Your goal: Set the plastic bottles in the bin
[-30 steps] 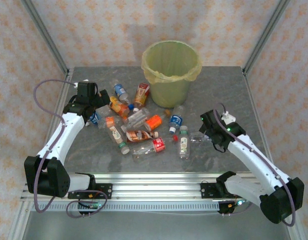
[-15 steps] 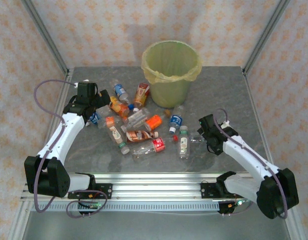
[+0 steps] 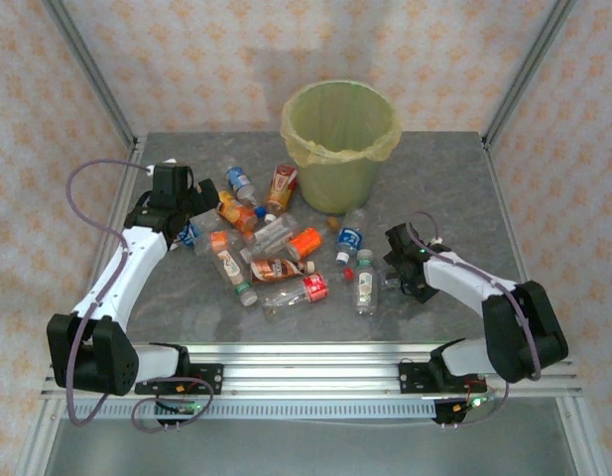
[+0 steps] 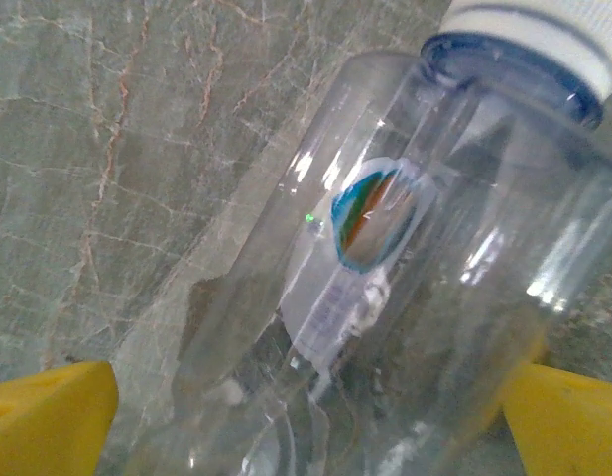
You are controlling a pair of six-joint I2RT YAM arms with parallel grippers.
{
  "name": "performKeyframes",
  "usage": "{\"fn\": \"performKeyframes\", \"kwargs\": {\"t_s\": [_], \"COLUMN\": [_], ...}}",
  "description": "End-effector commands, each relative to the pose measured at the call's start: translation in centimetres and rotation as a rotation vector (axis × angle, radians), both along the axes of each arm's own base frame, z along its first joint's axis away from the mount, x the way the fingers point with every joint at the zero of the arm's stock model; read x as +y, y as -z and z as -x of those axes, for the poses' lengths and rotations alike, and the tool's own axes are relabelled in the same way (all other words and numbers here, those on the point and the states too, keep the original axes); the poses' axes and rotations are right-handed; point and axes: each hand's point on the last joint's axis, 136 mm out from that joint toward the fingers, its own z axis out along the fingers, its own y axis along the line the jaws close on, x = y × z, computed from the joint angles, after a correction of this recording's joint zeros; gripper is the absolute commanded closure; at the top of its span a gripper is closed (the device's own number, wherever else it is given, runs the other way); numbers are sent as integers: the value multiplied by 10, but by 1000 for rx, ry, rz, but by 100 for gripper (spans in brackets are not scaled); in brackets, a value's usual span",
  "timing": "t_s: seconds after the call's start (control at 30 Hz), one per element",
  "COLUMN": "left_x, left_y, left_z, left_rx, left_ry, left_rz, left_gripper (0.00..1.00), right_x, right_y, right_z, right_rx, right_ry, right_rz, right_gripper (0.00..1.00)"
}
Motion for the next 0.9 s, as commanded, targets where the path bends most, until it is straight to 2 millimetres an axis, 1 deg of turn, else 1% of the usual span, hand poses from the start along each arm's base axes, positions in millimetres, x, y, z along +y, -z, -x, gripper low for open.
{"fn": "performKeyframes", "kwargs": {"t_s": [0.0, 0.13, 0.2, 0.3, 0.37, 0.53, 0.6, 0.67, 0.73, 0.87], "left_x": [4, 4, 4, 4, 5, 4, 5, 5, 5, 5], "left_y": [-8, -9, -9, -10, -11, -13, -14, -15, -14, -12], "left_z": [4, 5, 6, 6, 7, 6, 6, 6, 6, 6], "left_rx": [-32, -35, -32, -35, -37, -47, -48, -47, -44, -43], "left_ry": [-15, -14, -12, -13, -15, -17, -17, -16, -18, -21], "left_rz": [-1, 0, -3, -6, -6, -4, -3, -6, -7, -4], "left_gripper": [0, 0, 0, 0, 0, 0, 0, 0, 0, 0], "right_x": [-4, -11, -14, -20, -22, -24, -26, -29, -32, -36], "right_y": [3, 8, 7, 1, -1, -4, -10, -20, -32, -63], "right_z": [-12, -17, -21, -25, -28, -30, -32, -34, -35, -39], "right_rx": [-33, -30, -38, -41, -43, -41, -46, -49, -51, -62], "right_ry": [14, 37, 33, 36, 32, 17, 5, -13, -32, -95], "right_rz": [24, 59, 70, 108, 114, 136, 155, 182, 213, 272], "right_gripper": [1, 4, 6, 14, 22, 34, 39, 50, 59, 63]}}
